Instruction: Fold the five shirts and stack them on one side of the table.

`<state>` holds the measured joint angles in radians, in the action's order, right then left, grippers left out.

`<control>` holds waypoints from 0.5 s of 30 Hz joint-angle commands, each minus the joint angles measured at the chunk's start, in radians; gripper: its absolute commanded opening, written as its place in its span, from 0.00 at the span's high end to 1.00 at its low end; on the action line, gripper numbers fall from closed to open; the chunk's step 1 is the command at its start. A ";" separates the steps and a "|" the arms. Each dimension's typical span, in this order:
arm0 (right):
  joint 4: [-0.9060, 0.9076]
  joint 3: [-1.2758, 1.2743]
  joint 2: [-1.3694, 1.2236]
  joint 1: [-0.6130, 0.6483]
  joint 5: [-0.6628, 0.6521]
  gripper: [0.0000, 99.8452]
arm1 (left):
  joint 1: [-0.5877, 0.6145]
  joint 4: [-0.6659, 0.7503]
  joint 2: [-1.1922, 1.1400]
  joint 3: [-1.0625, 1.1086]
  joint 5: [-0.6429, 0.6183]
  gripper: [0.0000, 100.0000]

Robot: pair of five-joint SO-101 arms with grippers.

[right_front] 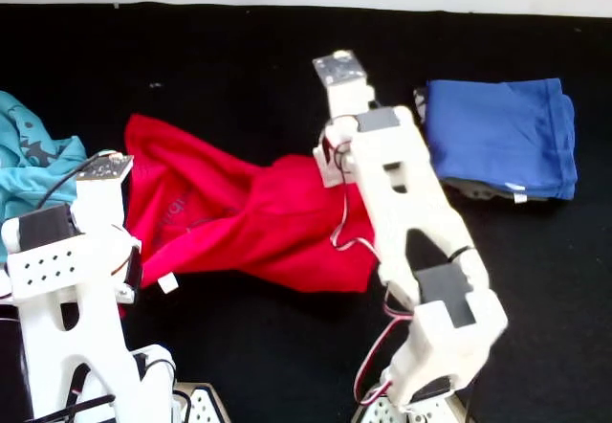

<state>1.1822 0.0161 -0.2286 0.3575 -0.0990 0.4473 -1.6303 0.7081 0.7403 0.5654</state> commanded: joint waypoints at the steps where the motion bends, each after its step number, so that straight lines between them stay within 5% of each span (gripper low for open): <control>1: 0.048 0.104 -0.033 0.012 0.008 0.80 | 0.016 0.011 0.016 -0.002 0.009 0.99; 15: 0.383 0.234 -0.136 0.174 0.005 0.80 | 0.016 0.006 0.016 -0.002 0.009 0.99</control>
<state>1.4661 0.1956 -0.3728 0.4772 -0.0990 0.4473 -1.6303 0.7081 0.7403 0.5654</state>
